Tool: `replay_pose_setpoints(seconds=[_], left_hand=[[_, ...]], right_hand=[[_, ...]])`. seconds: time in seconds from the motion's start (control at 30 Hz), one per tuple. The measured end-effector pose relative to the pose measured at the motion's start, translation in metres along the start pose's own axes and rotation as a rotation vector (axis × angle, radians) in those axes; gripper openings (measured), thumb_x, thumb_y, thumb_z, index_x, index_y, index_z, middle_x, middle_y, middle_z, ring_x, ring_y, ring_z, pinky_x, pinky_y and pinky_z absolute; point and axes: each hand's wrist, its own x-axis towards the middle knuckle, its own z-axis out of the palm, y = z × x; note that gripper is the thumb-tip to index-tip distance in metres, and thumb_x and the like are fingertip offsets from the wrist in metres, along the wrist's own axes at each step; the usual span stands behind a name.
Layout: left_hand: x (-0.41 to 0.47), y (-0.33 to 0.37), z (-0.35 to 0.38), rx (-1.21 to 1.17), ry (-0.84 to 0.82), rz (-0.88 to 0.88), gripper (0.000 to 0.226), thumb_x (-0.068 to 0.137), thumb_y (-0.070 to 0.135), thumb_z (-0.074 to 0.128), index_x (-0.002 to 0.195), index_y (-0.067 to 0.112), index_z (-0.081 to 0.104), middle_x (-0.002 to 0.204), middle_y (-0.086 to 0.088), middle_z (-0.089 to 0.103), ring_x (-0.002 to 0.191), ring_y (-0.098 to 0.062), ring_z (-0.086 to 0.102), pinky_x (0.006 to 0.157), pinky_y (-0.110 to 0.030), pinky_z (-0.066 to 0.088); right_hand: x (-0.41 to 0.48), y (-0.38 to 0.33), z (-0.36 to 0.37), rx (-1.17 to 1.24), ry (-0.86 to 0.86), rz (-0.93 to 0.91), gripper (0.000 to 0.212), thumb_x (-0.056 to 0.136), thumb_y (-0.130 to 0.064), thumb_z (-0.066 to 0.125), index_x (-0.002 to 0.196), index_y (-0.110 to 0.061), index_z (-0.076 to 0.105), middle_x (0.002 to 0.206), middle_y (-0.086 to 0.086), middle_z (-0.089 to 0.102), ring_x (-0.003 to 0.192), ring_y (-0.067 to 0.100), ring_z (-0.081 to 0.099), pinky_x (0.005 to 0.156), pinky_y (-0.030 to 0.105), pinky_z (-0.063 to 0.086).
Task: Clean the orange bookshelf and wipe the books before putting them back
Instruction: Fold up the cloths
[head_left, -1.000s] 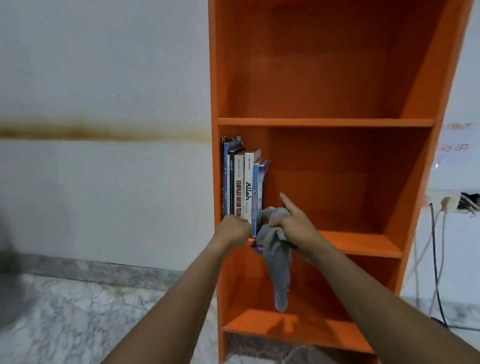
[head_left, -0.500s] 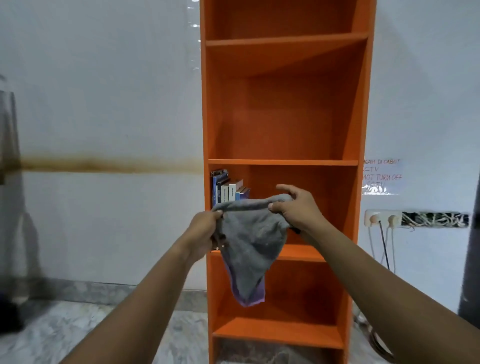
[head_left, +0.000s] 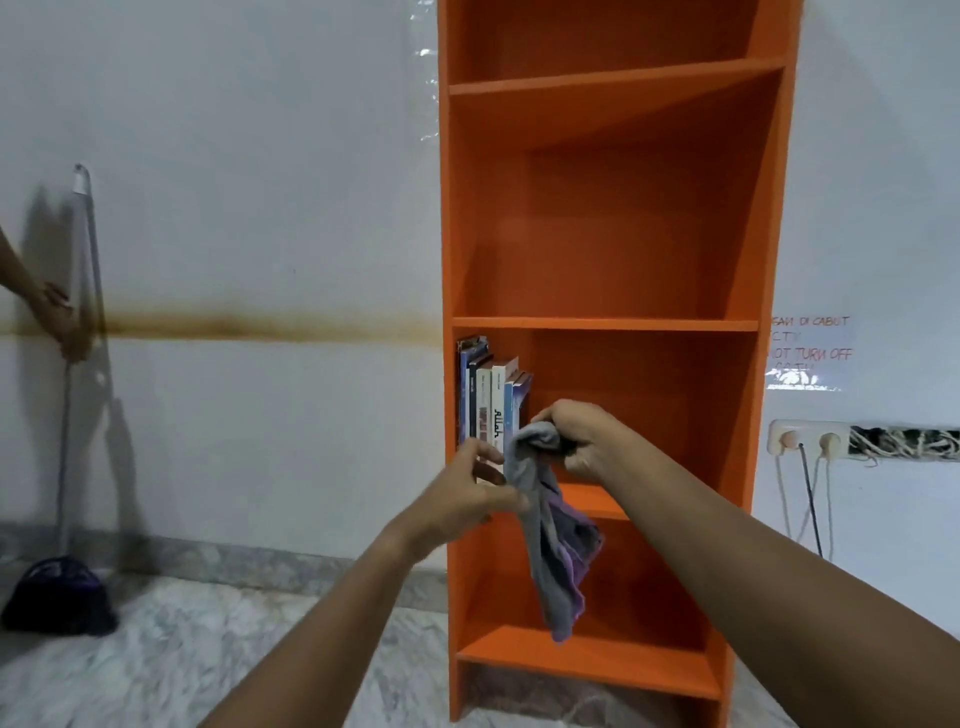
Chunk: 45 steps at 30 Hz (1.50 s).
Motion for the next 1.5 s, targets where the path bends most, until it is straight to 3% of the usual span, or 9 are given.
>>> replay_pose_setpoints(seconds=[0.1,0.2,0.33,0.6,0.83,1.03,1.17,1.3,1.5], left_hand=[[0.015,-0.034,0.012,-0.029,0.069,0.003,0.078,0.070,0.027,0.091,0.124,0.023,0.035,0.122,0.002,0.056,0.110,-0.012,0.061,0.083,-0.030,0.060],[0.042,-0.060,-0.002,-0.039,0.302,-0.018,0.061,0.083,0.012,0.078,0.123,0.023,0.033,0.110,-0.004,0.061,0.097,-0.019,0.068,0.076,-0.041,0.063],[0.076,-0.094,-0.056,-0.110,0.314,-0.140,0.053,0.091,-0.009,0.052,0.132,0.022,0.041,0.087,-0.006,0.062,0.074,-0.017,0.062,0.055,-0.025,0.048],[0.140,-0.125,-0.181,-0.215,0.345,-0.398,0.032,0.093,-0.006,0.043,0.107,0.008,0.068,0.097,-0.013,0.068,0.076,-0.018,0.065,0.066,-0.023,0.055],[0.164,-0.002,-0.274,-0.341,0.401,-0.477,0.023,0.091,0.004,0.048,0.097,0.012,0.069,0.091,-0.008,0.068,0.080,-0.020,0.063,0.071,-0.028,0.052],[0.163,0.156,-0.361,0.129,0.204,-0.495,0.031,0.067,0.024,0.088,0.095,0.023,0.077,0.086,0.009,0.072,0.078,-0.006,0.065,0.074,-0.021,0.051],[0.183,0.265,-0.407,0.371,0.214,-0.476,0.029,0.078,0.024,0.082,0.062,0.022,0.058,0.059,0.013,0.052,0.052,-0.003,0.046,0.057,-0.023,0.038],[0.208,0.371,-0.456,-0.007,0.223,-0.398,0.009,0.094,0.015,0.067,0.090,0.013,0.074,0.082,0.000,0.075,0.072,-0.012,0.069,0.064,-0.020,0.052],[0.239,0.461,-0.510,-0.329,0.263,-0.232,0.032,0.099,0.029,0.060,0.118,0.004,0.069,0.111,-0.021,0.073,0.096,-0.030,0.070,0.092,-0.043,0.053]], right_hand=[[0.026,0.005,0.024,-0.007,-0.079,0.024,0.034,0.098,0.001,0.034,0.067,-0.007,0.045,0.065,0.011,0.036,0.054,0.020,0.036,0.050,0.028,0.046],[0.056,0.012,0.045,0.117,-0.131,0.077,0.036,0.100,0.003,0.037,0.067,-0.009,0.044,0.051,0.010,0.040,0.043,0.017,0.042,0.040,0.025,0.050],[0.104,0.030,0.066,0.178,-0.222,0.133,0.024,0.096,0.006,0.047,0.074,-0.001,0.056,0.072,0.016,0.060,0.064,0.019,0.063,0.062,0.031,0.062],[0.168,0.024,0.129,0.007,-0.532,0.091,0.018,0.084,0.009,0.072,0.098,-0.002,0.072,0.102,0.011,0.076,0.095,0.017,0.074,0.078,0.022,0.061],[0.167,-0.110,0.190,-0.312,-0.443,-0.050,0.009,0.087,-0.005,0.076,0.095,0.000,0.075,0.081,0.016,0.074,0.061,0.018,0.070,0.059,0.026,0.061],[0.128,-0.315,0.213,-0.322,-0.389,-0.159,0.006,0.087,-0.006,0.075,0.082,-0.003,0.076,0.076,0.016,0.075,0.065,0.021,0.072,0.069,0.031,0.063],[0.087,-0.467,0.222,-0.304,-0.454,-0.238,0.004,0.090,-0.005,0.070,0.090,-0.006,0.074,0.080,0.009,0.072,0.071,0.019,0.070,0.074,0.033,0.061],[0.057,-0.575,0.233,-0.165,-0.483,-0.260,0.027,0.094,-0.021,0.069,0.121,-0.020,0.061,0.098,0.006,0.076,0.088,0.024,0.075,0.085,0.041,0.060],[0.025,-0.604,0.232,-0.059,-0.700,-0.123,0.047,0.096,-0.056,0.057,0.128,-0.023,0.066,0.109,0.005,0.077,0.103,0.028,0.071,0.097,0.044,0.053]])
